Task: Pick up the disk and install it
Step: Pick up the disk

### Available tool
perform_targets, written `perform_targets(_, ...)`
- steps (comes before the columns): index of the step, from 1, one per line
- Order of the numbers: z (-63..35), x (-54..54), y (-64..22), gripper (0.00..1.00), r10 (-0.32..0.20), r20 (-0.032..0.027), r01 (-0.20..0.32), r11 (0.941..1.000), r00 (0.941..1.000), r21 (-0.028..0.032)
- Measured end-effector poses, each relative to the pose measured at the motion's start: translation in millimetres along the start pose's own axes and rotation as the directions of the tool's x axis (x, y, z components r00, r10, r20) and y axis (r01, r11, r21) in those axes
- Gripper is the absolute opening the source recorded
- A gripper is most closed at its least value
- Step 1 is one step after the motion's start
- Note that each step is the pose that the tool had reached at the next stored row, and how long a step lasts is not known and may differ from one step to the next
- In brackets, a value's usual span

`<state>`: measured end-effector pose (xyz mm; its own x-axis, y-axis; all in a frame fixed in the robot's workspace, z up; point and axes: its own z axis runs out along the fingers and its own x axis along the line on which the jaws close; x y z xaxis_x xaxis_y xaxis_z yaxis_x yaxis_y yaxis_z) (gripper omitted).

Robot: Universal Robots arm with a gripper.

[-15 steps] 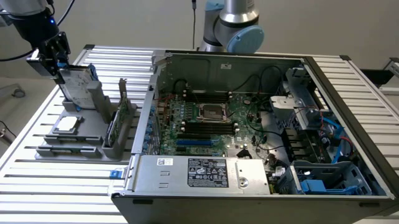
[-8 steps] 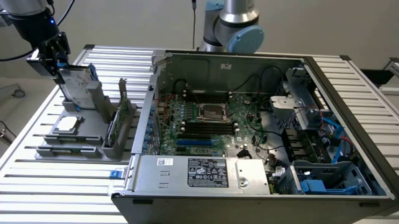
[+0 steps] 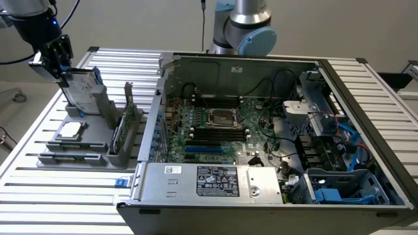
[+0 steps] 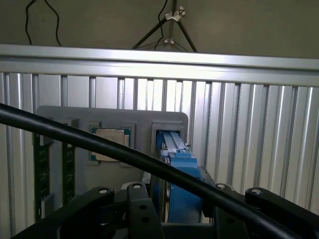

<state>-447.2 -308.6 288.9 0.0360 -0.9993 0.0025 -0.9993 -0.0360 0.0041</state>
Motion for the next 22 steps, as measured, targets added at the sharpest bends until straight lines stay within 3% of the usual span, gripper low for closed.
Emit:
perform_targets(4, -0.1, 0.4, 0.0, 0.45, 0.0, 0.0, 0.0, 1.0, 1.0, -0.0001)
perform_targets(7, 0.0, 0.8, 0.0, 0.33, 0.0, 0.0, 0.0, 1.0, 1.0, -0.0001)
perform_targets(22, 0.0, 4.2, 0.1, 0.33, 0.001, 0.0, -0.001, 1.0, 1.0, -0.0001)
